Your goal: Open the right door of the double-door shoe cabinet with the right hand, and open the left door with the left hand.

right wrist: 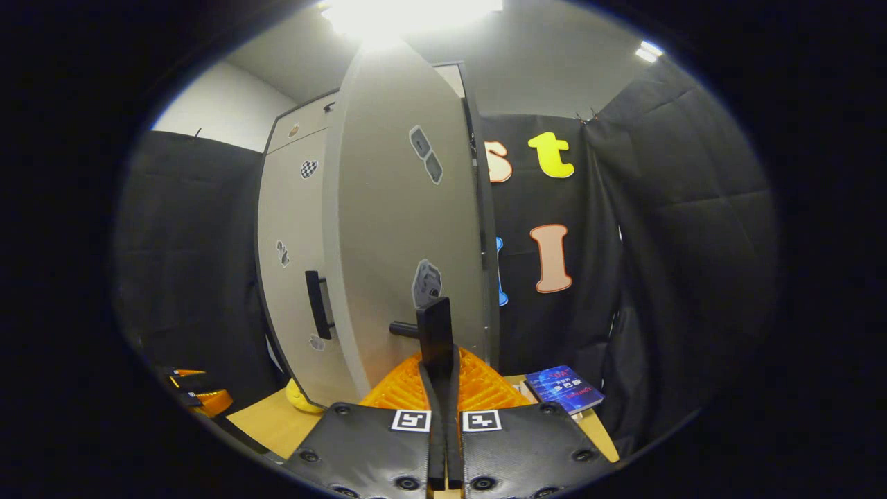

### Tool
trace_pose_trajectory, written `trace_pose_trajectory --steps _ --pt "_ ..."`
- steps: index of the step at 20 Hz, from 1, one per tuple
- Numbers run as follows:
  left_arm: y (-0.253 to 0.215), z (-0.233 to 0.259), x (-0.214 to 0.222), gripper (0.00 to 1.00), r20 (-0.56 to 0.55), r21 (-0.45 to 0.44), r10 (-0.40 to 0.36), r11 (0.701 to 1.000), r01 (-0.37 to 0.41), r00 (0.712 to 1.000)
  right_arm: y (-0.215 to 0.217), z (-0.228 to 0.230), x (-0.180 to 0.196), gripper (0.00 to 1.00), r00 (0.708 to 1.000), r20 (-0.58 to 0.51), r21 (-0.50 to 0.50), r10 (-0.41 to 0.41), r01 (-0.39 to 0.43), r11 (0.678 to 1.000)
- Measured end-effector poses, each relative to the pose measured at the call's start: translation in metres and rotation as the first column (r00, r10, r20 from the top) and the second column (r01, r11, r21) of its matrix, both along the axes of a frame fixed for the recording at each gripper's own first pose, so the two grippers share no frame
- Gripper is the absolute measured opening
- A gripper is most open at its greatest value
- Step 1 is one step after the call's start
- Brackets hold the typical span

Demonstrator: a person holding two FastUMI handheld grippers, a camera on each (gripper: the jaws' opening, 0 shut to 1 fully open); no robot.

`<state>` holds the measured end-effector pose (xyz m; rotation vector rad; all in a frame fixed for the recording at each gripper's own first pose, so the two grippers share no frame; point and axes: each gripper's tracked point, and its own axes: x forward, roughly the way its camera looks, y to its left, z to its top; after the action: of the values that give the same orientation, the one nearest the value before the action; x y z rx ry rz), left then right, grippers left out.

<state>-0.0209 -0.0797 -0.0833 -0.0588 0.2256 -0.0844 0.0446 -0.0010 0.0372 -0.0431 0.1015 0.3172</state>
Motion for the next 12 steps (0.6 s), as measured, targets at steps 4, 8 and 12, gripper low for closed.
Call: trace_pose_trajectory --steps 4,8,12 --pt "-0.008 -0.003 0.006 0.96 -0.003 -0.002 -0.028 1.000 0.028 1.000 -0.036 0.003 0.007 0.02 0.997 0.023 -0.009 -0.071 0.071 0.997" --pt "-0.018 -0.003 0.010 0.97 -0.004 -0.019 -0.058 0.998 0.058 0.998 -0.051 0.006 0.013 0.02 0.998 0.040 0.069 -0.045 0.043 0.997" --pt "-0.023 0.002 0.012 0.97 0.005 -0.007 -0.081 0.997 0.081 0.997 -0.057 0.004 0.012 0.02 0.996 0.068 0.067 -0.062 0.058 0.996"
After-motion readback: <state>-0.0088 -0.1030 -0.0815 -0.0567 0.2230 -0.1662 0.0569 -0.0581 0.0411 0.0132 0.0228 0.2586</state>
